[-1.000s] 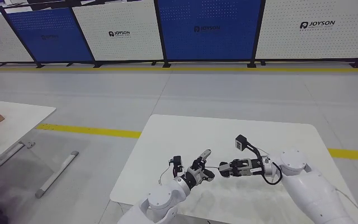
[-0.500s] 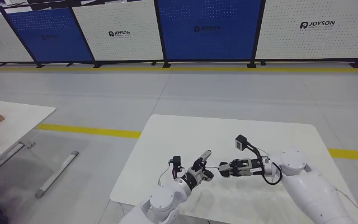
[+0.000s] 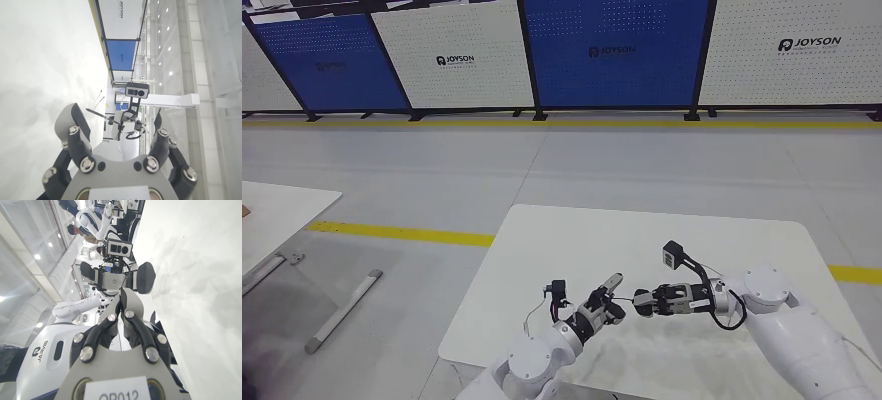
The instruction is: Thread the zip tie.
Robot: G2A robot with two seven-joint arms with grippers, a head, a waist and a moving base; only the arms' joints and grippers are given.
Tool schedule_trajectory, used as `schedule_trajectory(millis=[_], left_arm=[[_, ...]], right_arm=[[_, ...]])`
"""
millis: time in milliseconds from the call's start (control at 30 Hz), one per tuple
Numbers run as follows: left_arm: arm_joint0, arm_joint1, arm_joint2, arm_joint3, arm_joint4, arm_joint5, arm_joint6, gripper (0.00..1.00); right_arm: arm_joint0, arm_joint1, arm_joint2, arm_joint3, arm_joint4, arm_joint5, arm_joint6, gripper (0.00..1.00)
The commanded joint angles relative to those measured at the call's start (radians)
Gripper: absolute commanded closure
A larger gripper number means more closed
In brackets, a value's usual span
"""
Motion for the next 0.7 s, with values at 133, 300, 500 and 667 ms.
schedule_trajectory(millis=[133,300,500,667], left_arm=[[0.003,0.001,-0.005,-0.001,-0.005,-0.005,-0.019,1.00],[0.010,0.002,-0.006,0.000,0.015,-0.022,-0.030,1.00],[0.016,0.003,-0.017,-0.002,0.007,-0.032,-0.035,1.00],[0.023,0.004,-0.018,-0.007,0.021,-0.038,-0.035,1.00]], right_arm=[[0.000,0.000,0.000,0.000,0.000,0.000,0.000,1.00],[0.000,0.000,0.000,0.000,0.000,0.000,0.000,1.00],[0.000,0.000,0.000,0.000,0.000,0.000,0.000,1.00],[0.000,0.000,0.000,0.000,0.000,0.000,0.000,1.00]])
